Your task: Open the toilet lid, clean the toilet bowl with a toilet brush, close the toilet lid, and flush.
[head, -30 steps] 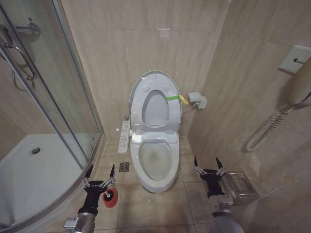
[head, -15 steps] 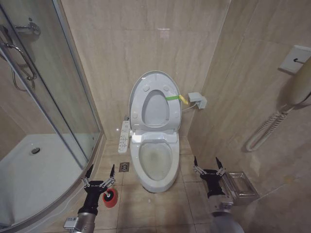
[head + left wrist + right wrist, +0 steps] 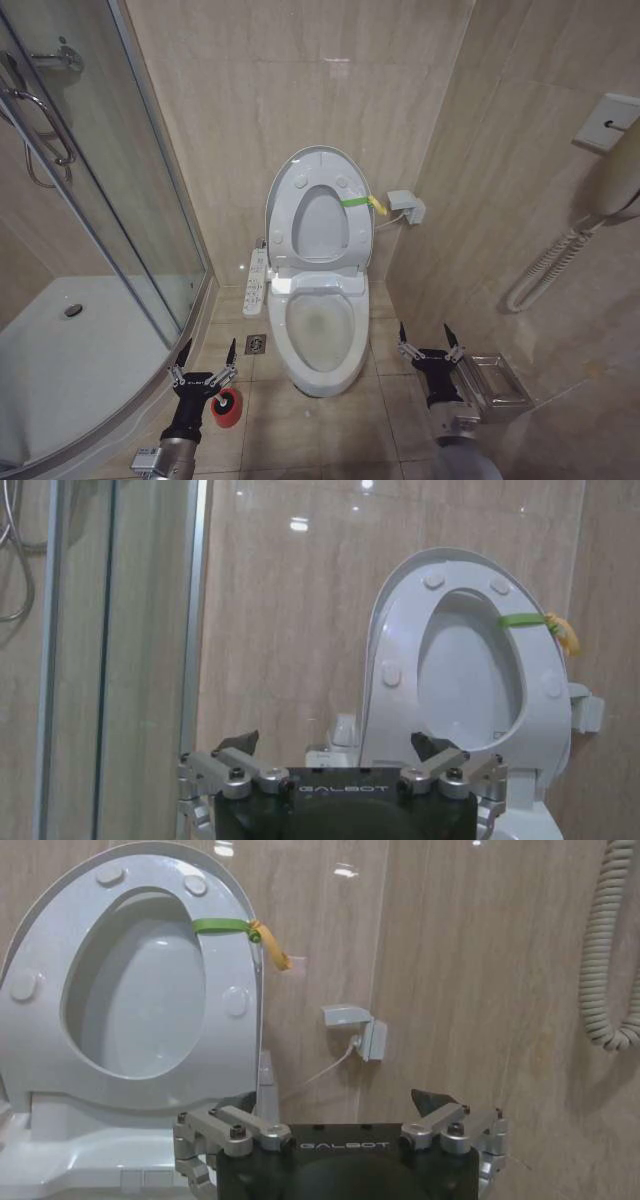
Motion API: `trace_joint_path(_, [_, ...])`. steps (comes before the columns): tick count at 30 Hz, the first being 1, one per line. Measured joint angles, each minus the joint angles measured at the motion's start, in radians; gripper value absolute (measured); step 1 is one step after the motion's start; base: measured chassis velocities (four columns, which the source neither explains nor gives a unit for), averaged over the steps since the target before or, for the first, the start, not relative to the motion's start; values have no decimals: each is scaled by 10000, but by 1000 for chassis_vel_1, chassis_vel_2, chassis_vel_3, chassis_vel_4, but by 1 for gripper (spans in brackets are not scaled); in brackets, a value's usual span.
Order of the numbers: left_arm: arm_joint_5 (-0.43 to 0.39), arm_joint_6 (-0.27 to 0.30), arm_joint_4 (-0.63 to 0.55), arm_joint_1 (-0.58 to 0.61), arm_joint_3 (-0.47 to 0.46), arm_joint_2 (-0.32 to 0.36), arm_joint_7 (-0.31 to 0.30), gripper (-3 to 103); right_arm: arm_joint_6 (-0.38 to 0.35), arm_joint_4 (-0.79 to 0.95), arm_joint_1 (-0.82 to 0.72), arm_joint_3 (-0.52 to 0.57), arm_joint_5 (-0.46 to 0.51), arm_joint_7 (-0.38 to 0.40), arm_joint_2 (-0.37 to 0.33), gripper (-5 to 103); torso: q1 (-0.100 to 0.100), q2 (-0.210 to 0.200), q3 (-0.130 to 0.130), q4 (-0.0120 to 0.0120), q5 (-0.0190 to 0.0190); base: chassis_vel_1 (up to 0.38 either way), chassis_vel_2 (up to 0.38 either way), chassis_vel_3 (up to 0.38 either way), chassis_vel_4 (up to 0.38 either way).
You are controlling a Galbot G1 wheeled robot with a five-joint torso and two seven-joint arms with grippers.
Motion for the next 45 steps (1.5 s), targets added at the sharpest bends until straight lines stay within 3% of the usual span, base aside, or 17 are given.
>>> trace_joint_path(45, [0, 0, 0, 0, 0, 0, 0, 99, 0, 0, 0, 0, 0, 0, 0, 100, 0, 0, 0, 0, 0, 0, 0, 0, 0])
